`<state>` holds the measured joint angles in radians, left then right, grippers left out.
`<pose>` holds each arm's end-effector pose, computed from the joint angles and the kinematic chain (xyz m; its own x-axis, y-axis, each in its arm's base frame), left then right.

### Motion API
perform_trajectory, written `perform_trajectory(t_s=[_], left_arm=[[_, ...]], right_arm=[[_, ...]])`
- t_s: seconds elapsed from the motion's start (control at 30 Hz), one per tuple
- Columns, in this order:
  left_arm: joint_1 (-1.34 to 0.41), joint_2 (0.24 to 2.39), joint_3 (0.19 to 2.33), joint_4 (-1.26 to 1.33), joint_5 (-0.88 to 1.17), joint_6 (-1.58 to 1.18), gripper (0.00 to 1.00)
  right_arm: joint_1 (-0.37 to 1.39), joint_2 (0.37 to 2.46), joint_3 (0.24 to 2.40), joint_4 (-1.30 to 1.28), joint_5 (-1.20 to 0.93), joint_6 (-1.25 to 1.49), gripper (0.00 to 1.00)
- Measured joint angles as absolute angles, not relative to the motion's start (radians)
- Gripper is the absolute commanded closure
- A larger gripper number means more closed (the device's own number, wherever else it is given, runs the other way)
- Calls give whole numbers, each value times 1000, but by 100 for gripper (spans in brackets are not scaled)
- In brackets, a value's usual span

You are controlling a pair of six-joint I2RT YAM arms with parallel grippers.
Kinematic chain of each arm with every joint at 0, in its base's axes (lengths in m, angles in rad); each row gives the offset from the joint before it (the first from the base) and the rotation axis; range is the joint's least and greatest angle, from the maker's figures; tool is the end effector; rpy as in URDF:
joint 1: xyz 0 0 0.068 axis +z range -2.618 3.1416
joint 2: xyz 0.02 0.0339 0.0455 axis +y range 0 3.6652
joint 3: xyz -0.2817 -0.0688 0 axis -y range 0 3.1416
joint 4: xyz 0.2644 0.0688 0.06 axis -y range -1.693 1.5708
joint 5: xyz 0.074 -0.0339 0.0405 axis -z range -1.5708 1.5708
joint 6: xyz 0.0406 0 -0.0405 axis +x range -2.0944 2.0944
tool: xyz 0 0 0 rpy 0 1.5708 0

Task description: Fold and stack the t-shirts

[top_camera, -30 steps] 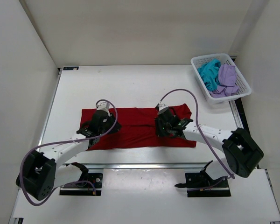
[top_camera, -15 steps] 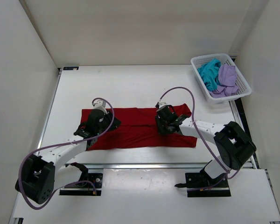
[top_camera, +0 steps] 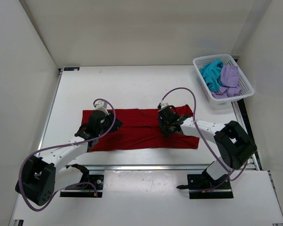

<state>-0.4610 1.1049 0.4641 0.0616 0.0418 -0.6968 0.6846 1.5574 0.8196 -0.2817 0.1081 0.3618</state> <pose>0.2116 -0.1070 0.1925 -0.6813 -0.3776 -0.6271 0.0503 0.8306 -0.5546 0.2446 0.1940 0.1643 -0.8242 -0.2186 -0.5224 -0.3135 0.9444 0.0994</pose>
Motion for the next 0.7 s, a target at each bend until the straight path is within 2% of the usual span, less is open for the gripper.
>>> perform_trajectory(t_s=[0.23, 0.7], left_arm=[[-457, 1102, 464, 59, 43, -696, 65], [-440, 1055, 471, 51, 60, -693, 64]], right_arm=[[684, 1545, 842, -321, 85, 366, 100], [679, 1514, 995, -447, -152, 377, 100]])
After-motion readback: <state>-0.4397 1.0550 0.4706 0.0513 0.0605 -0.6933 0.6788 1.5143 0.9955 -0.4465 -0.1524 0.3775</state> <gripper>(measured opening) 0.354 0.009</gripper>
